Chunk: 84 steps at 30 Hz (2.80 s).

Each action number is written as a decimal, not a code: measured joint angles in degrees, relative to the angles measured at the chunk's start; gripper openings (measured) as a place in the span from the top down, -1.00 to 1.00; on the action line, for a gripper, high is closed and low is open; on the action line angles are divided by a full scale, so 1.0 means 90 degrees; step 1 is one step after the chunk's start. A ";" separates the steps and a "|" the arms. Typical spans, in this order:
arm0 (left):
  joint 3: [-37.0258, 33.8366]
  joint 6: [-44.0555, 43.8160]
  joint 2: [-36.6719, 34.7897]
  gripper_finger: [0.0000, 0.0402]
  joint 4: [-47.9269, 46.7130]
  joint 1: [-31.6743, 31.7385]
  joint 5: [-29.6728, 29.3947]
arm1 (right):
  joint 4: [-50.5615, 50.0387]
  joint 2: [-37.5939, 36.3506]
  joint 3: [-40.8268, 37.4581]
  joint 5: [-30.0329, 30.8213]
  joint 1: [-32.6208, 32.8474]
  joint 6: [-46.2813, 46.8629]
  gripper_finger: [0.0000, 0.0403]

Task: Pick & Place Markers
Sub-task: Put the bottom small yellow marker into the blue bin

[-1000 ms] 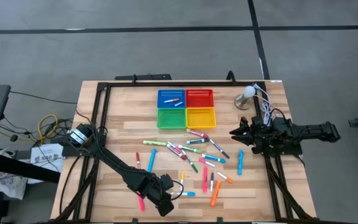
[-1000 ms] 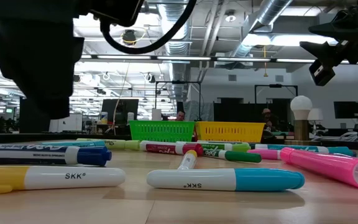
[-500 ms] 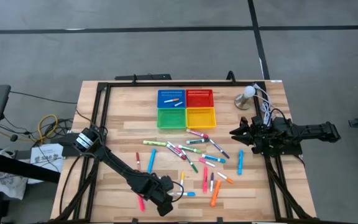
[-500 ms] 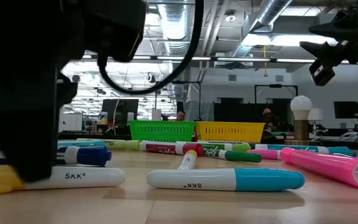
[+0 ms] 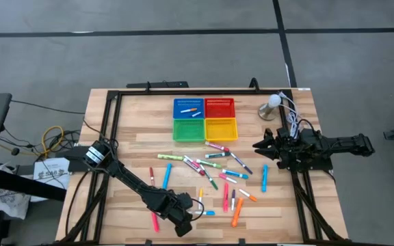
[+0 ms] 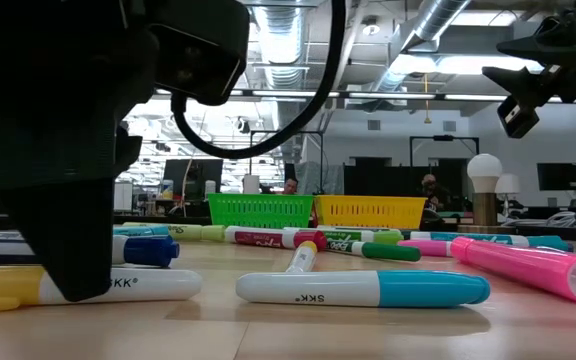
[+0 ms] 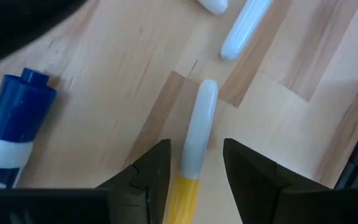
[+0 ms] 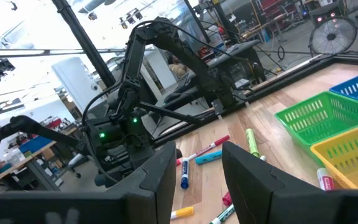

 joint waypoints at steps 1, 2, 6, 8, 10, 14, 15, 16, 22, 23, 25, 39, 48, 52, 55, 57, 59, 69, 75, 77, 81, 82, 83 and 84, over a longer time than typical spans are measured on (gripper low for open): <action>-0.0004 0.0016 0.0003 0.25 0.0001 0.0002 0.0002 | 0.0002 -0.0001 0.0001 0.0000 0.0000 0.0000 0.40; -0.0004 0.0025 0.0004 0.25 0.0002 0.0002 0.0002 | 0.0001 -0.0002 0.0002 0.0000 0.0000 0.0000 0.40; -0.0011 0.0027 0.0010 0.25 -0.0001 0.0002 0.0000 | 0.0001 0.0000 0.0002 0.0000 0.0000 0.0000 0.40; -0.0011 0.0062 0.0013 0.26 -0.0021 0.0002 -0.0005 | 0.0002 -0.0002 0.0001 0.0000 0.0000 0.0000 0.40; -0.0011 0.0192 0.0013 0.27 -0.0038 0.0002 -0.0007 | 0.0002 0.0001 0.0002 0.0000 0.0000 0.0000 0.40; -0.0011 0.0239 0.0013 0.36 -0.0140 0.0000 -0.0091 | 0.0002 0.0000 0.0000 0.0000 0.0000 0.0002 0.40; -0.0011 0.0254 0.0015 0.40 -0.0156 -0.0003 -0.0138 | 0.0002 0.0000 0.0002 0.0000 0.0000 0.0000 0.40; -0.0011 0.0309 0.0015 0.44 -0.0169 -0.0007 -0.0167 | 0.0002 -0.0001 0.0002 0.0000 0.0000 0.0000 0.40; -0.0019 0.0527 0.0013 0.67 -0.0223 0.0001 -0.0235 | 0.0002 0.0000 0.0001 0.0000 0.0000 0.0000 0.40; -0.0019 0.0527 0.0015 0.71 -0.0223 0.0002 -0.0233 | 0.0002 0.0001 0.0000 0.0000 0.0000 0.0002 0.40; -0.0019 0.0527 0.0015 0.76 -0.0223 0.0002 -0.0236 | 0.0002 0.0000 0.0002 0.0000 0.0000 0.0000 0.40; -0.0069 0.0535 -0.0487 0.75 -0.0224 0.0250 0.0041 | 0.0007 -0.0001 0.0002 0.0000 0.0000 0.0002 0.40; -0.0048 0.0942 -0.1705 0.72 -0.0117 0.0606 0.0709 | 0.0007 -0.0002 0.0000 0.0000 0.0000 0.0002 0.40; -0.0048 0.1173 -0.2398 0.71 -0.0123 0.0852 0.0640 | 0.0007 -0.0002 0.0002 0.0000 0.0000 0.0002 0.40; -0.0038 0.1313 -0.2900 0.73 -0.0108 0.1146 0.0459 | 0.0007 0.0001 0.0000 0.0000 0.0000 0.0002 0.40; -0.0038 0.1495 -0.3190 0.73 -0.0104 0.1387 0.0421 | 0.0007 0.0000 0.0002 0.0000 0.0000 0.0002 0.40; -0.0036 0.1701 -0.3473 0.73 -0.0094 0.1621 0.0417 | 0.0007 0.0001 0.0002 0.0000 0.0000 0.0002 0.40; -0.0032 0.2480 -0.4243 0.72 -0.0045 0.2891 0.0417 | 0.0007 -0.0001 0.0002 0.0000 0.0000 0.0002 0.40; -0.0031 0.2577 -0.4278 0.71 0.0012 0.3409 0.0604 | 0.0007 0.0001 0.0000 0.0000 0.0000 0.0000 0.40; -0.0029 0.2577 -0.4269 0.71 0.0017 0.3521 0.0655 | 0.0006 -0.0001 0.0002 0.0000 0.0000 0.0002 0.40; -0.0028 0.2577 -0.4257 0.72 0.0039 0.3667 0.0654 | 0.0005 0.0000 0.0001 0.0000 0.0000 0.0002 0.40; -0.0028 0.2577 -0.4257 0.72 0.0066 0.3692 0.0655 | 0.0005 0.0001 0.0002 0.0000 0.0000 0.0002 0.40; -0.0028 0.2577 -0.4257 0.71 0.0086 0.3726 0.0655 | 0.0005 -0.0002 0.0002 0.0000 0.0000 0.0002 0.40; -0.0028 0.2588 -0.4257 0.71 0.0113 0.3748 0.0653 | 0.0005 -0.0002 0.0001 0.0000 0.0000 0.0002 0.40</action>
